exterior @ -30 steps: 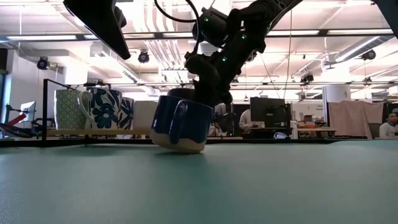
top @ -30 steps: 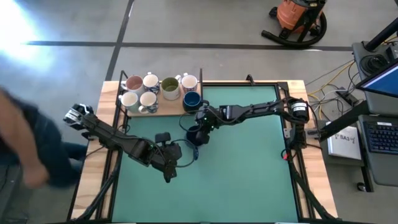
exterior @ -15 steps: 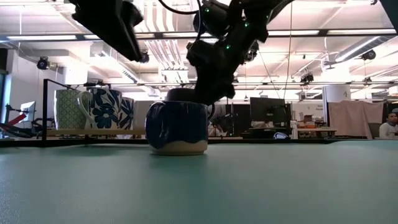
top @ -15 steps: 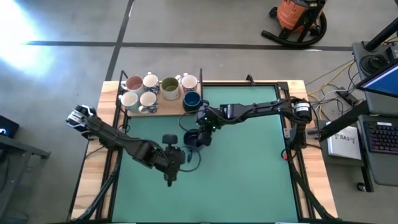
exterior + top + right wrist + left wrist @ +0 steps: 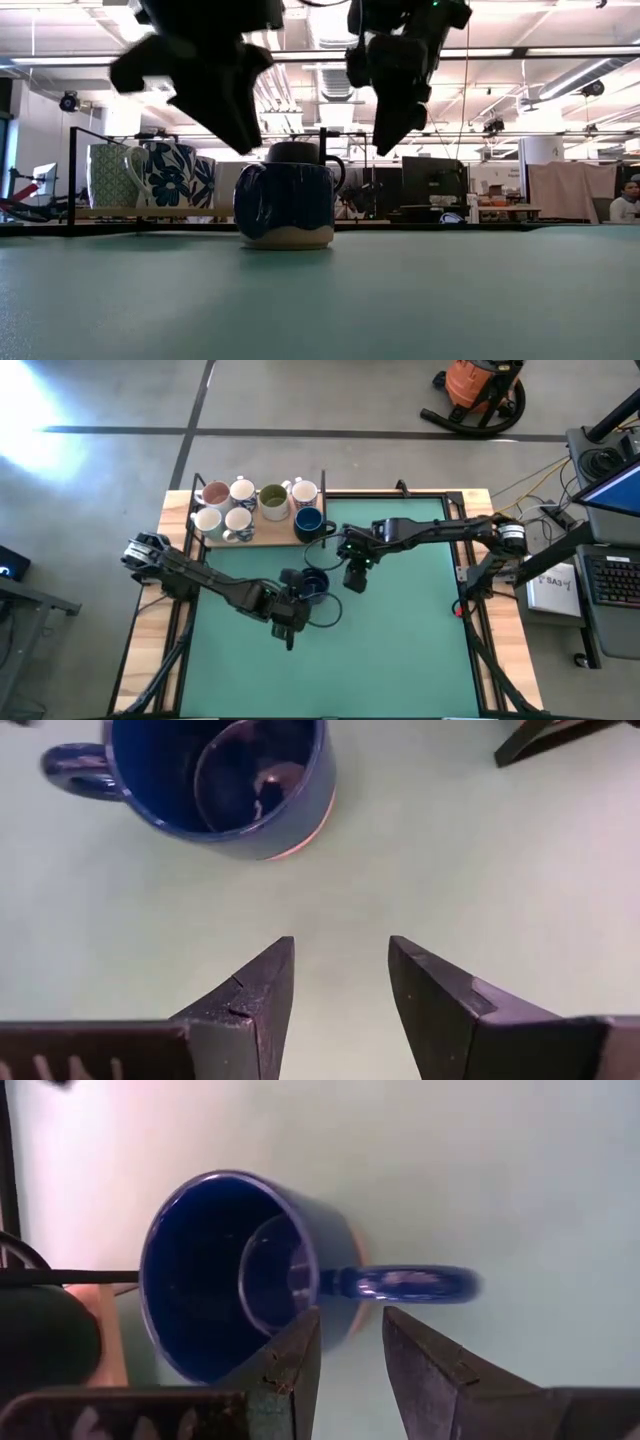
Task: Place coffee mugs
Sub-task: Put the blue mug on the shelf
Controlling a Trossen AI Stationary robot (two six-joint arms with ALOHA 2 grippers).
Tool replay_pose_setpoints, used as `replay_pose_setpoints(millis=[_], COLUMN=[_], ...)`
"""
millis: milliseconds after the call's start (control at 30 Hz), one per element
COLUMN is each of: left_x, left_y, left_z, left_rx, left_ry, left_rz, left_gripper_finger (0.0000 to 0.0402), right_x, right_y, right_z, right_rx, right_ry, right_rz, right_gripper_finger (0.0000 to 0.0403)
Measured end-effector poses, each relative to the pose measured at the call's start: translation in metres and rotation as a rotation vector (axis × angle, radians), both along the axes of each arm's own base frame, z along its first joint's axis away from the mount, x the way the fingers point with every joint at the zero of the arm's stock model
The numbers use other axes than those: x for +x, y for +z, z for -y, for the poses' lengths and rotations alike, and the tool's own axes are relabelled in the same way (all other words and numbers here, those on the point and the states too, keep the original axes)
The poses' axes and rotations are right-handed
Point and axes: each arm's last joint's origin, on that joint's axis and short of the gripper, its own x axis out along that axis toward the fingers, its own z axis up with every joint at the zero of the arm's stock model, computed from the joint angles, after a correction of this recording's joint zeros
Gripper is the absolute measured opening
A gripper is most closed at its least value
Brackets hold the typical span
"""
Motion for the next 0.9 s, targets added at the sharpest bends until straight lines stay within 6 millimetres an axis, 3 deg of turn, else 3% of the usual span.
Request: replay_pose_setpoints(millis=[300,567,900], left_x=[0.009,0.013,0.017], left_y=[-0.006,-0.009,-0.021], left_z=[-0.025,-0.046,-0.052], left_rx=[0.042,-0.086,-0.116], left_ry=[-0.003,-0.001,-0.024], left_rz=[-0.049,-0.094,-0.140], left_gripper_finger=[0.0092,0.0092,0.0058], right_x=[-0.013,-0.015,-0.017], right_y=[0.001,-0.003,-0.004], right_z=[-0.003,-0.003,-0.003], right_rx=[0.003,0.002,-0.001], right_ry=[-0.001,0.011,0.024], right_rz=[-0.001,-0.015,-0.032], right_gripper_finger=[0.0153,0.0148,0.0140])
